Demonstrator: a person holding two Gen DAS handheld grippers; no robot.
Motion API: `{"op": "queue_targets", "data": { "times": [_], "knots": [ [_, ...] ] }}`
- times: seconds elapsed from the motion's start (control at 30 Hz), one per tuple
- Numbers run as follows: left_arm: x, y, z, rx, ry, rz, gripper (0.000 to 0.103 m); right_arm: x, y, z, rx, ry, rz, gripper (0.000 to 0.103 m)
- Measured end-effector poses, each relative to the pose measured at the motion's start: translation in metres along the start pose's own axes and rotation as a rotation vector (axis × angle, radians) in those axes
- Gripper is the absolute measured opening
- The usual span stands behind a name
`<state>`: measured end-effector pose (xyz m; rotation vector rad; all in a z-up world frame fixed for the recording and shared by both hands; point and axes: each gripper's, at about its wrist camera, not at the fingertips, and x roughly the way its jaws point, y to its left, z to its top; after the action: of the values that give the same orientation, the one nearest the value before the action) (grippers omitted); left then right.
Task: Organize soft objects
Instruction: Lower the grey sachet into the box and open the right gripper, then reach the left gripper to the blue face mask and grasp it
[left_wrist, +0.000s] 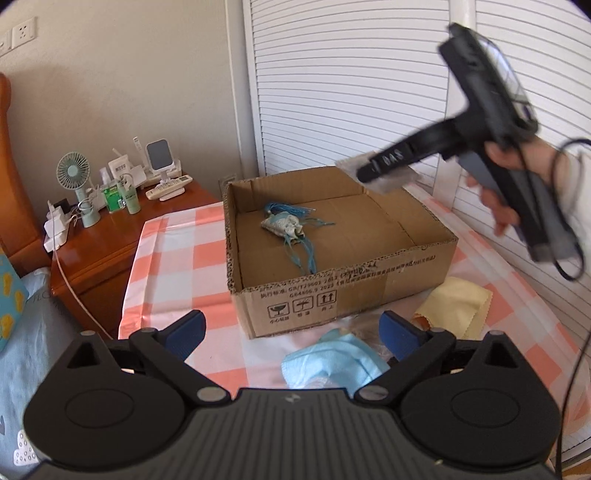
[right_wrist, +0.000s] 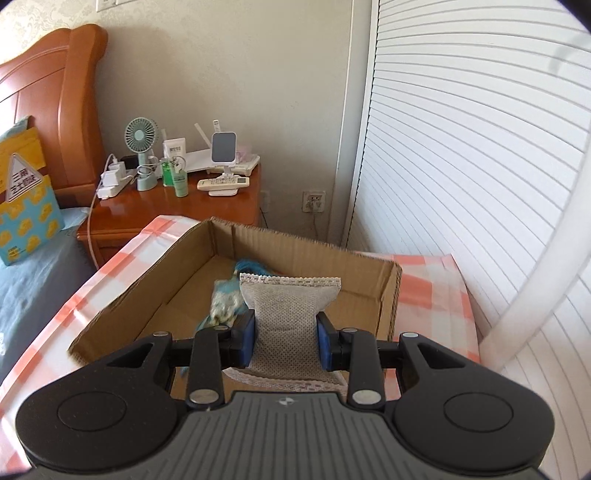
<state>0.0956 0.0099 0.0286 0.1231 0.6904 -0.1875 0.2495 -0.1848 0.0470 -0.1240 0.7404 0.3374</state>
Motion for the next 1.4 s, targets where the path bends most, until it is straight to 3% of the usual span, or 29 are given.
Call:
{"op": "queue_targets", "data": {
  "times": [0.03,0.1,0.2,0.7,0.97,1.4],
  "knots": [
    [0.0,0.002,-0.002,-0.009,0.005,0.006,0.1,0.008,0.0,0.006,0.002,0.0,-0.004,0.048],
    [-0.001,0.006,-0.005,-0.024,0.013,0.016,0.1,0.024,-0.002,0.016,0.016,0.008,-0.016,0.089],
    [-0.001,0.013,-0.008,-0.044,0.023,0.035,0.1,0.032,-0.003,0.019,0.032,0.002,-0.037,0.099],
    [-0.004,0.006,-0.013,-0.027,0.033,0.009,0.1,-0.015,0.007,-0.024,0.041,-0.003,-0.065,0.103],
    [-0.005,0.004,-0.014,-0.019,0.036,0.008,0.1,-0.024,0.011,-0.046,0.05,0.036,-0.067,0.103],
    [-0.002,0.0,-0.02,-0.015,0.054,-0.005,0.1,-0.065,0.021,-0.132,0.088,0.113,-0.086,0.103]
  ]
}}
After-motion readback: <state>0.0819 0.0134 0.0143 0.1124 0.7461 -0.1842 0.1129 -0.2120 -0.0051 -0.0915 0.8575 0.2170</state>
